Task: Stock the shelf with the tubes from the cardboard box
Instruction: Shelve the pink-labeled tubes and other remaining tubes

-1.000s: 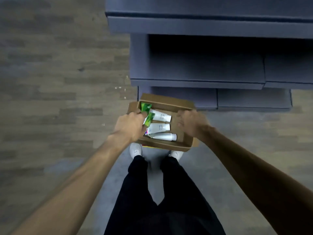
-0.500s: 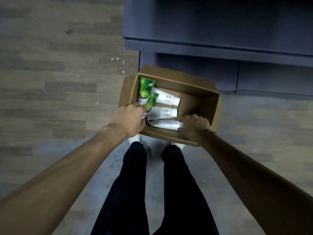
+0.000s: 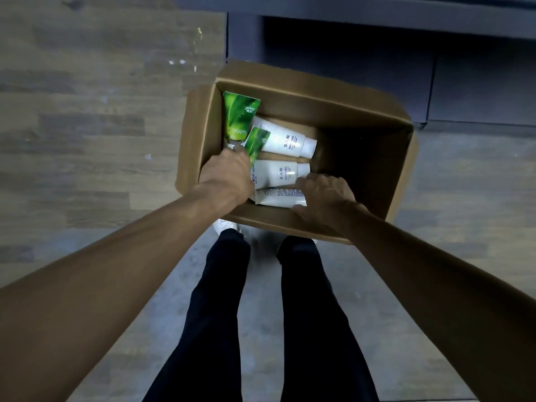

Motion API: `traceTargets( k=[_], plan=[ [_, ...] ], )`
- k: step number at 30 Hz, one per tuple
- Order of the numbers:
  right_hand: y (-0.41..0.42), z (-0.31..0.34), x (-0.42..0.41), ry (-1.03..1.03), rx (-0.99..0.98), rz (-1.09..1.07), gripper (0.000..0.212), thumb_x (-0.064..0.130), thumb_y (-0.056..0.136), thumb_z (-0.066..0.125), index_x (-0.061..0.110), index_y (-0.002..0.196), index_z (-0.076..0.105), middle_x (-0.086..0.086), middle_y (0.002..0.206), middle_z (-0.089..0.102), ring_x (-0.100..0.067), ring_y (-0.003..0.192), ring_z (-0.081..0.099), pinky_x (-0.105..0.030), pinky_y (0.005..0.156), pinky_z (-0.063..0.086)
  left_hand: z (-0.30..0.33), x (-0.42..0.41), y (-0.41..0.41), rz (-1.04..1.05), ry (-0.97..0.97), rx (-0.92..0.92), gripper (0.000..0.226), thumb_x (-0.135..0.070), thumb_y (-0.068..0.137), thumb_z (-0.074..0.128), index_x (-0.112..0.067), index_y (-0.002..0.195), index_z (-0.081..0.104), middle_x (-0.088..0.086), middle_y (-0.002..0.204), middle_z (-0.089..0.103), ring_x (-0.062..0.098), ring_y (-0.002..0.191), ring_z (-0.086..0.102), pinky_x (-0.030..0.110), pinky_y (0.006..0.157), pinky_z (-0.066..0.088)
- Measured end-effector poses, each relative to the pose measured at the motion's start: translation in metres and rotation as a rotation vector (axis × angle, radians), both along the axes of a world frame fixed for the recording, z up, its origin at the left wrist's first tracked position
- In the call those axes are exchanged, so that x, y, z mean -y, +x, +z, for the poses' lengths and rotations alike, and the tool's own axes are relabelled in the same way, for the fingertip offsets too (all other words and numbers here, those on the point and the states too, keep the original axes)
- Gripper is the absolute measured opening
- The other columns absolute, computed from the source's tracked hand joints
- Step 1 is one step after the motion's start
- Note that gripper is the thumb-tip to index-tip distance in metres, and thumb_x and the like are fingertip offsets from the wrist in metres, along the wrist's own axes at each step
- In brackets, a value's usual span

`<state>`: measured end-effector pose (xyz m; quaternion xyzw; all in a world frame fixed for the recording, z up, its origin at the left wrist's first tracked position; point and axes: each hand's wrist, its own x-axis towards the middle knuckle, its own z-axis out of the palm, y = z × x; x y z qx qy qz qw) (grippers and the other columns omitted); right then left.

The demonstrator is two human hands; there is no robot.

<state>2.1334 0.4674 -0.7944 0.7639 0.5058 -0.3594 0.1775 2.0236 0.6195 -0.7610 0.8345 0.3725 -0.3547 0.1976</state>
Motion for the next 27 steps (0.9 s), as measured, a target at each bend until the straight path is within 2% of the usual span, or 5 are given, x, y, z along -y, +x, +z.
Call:
traceTargets(
  k=[6,12,15,22,27],
  plan=[
    [-0.003,-0.006,-0.005,0.095,0.02,0.108,0.041,0.003,0.091,0.053,0.012,0.129,0.043,-0.009,0.125,0.054,-0.029,0.109,0.059,-0.035,0.078,0.049,-0.025,0.002,0.01,-0.049,0.033,-0.039,0.051,-0.02,0.091,0.066,0.0,0.129,0.038,0.022,0.123,0.059,0.04,0.109,0.062,0.04,0.078,0.048],
    [-0.001,-0.011,-0.006,0.143,0.007,0.052,0.035,0.022,0.093,0.056,0.016,0.126,0.048,-0.006,0.124,0.054,-0.026,0.111,0.057,-0.033,0.081,0.047,-0.045,0.005,0.011,-0.085,0.176,-0.002,0.034,-0.011,0.094,0.059,0.0,0.12,0.041,0.021,0.112,0.066,0.04,0.099,0.068,0.043,0.073,0.052],
    [-0.002,-0.015,-0.004,0.153,0.039,0.072,0.038,0.021,0.092,0.057,0.02,0.129,0.046,-0.003,0.126,0.052,-0.024,0.113,0.056,-0.032,0.08,0.046,-0.053,0.006,0.01,-0.164,0.21,-0.004,0.031,-0.006,0.094,0.055,0.002,0.122,0.044,0.02,0.112,0.066,0.04,0.098,0.068,0.042,0.072,0.052],
    [-0.011,-0.016,-0.008,0.093,0.08,0.049,0.035,0.009,0.092,0.055,0.014,0.127,0.054,-0.008,0.13,0.048,-0.026,0.119,0.05,-0.034,0.085,0.05,-0.055,0.002,0.018,-0.139,0.121,-0.077,0.039,-0.031,0.095,0.062,-0.008,0.125,0.052,0.017,0.126,0.057,0.037,0.113,0.06,0.039,0.086,0.049],
    [-0.007,0.01,-0.005,0.096,0.069,-0.037,0.039,0.006,0.094,0.051,0.01,0.133,0.044,-0.012,0.131,0.05,-0.028,0.115,0.057,-0.035,0.089,0.051,-0.041,-0.002,0.014,-0.062,0.075,-0.002,0.033,-0.022,0.094,0.063,-0.008,0.123,0.055,0.019,0.122,0.058,0.038,0.108,0.062,0.042,0.085,0.051]
  ],
)
